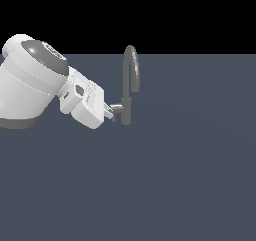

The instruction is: Turn on the faucet by rotating a designated handle.

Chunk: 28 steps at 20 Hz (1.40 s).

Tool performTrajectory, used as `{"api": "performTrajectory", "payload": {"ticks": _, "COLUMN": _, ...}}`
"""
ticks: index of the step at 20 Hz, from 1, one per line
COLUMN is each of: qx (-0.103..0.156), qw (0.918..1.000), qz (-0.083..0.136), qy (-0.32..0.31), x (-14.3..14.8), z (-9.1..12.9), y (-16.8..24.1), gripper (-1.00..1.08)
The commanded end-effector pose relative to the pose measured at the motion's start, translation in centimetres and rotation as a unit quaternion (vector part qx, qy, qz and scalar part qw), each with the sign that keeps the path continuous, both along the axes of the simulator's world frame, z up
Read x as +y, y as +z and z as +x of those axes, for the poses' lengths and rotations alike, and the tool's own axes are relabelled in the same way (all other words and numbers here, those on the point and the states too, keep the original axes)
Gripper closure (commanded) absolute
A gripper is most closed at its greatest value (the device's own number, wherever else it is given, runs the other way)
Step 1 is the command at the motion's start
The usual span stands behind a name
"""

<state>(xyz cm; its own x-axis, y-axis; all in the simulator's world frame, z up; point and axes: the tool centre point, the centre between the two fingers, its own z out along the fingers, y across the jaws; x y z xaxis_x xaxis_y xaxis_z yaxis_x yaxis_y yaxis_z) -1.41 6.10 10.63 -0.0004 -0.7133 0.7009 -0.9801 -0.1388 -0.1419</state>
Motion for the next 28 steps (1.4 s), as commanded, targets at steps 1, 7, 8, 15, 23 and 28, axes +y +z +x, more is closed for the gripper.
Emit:
{"api": "performTrajectory", "payload": {"ticks": 1, "qx": 0.005, "qw": 1.0, "qz": -0.003, "qy": -0.004, "x": -0.5, "z": -0.2, "y": -1.6, "gripper": 1.08}}
{"api": "performTrajectory", "payload": {"ticks": 7, "qx": 0.011, "qw": 0.9999, "qz": -0.004, "qy": -0.01, "x": -1.0, "z": 0.0, "y": -4.9, "gripper": 1.08}}
{"api": "performTrajectory", "payload": {"ticks": 8, "qx": 0.012, "qw": 0.9999, "qz": -0.004, "qy": -0.011, "x": -1.1, "z": 0.0, "y": -5.4, "gripper": 1.08}}
{"api": "performTrajectory", "payload": {"ticks": 15, "qx": -0.004, "qw": 1.0, "qz": -0.001, "qy": -0.002, "x": 0.2, "z": 2.1, "y": -4.2, "gripper": 1.08}}
{"api": "performTrajectory", "payload": {"ticks": 23, "qx": 0.006, "qw": 0.9999, "qz": -0.003, "qy": -0.008, "x": -0.2, "z": 3.4, "y": -6.8, "gripper": 1.08}}
{"api": "performTrajectory", "payload": {"ticks": 28, "qx": 0.011, "qw": 0.9999, "qz": -0.004, "qy": -0.011, "x": -0.3, "z": 4.1, "y": -8.1, "gripper": 1.08}}
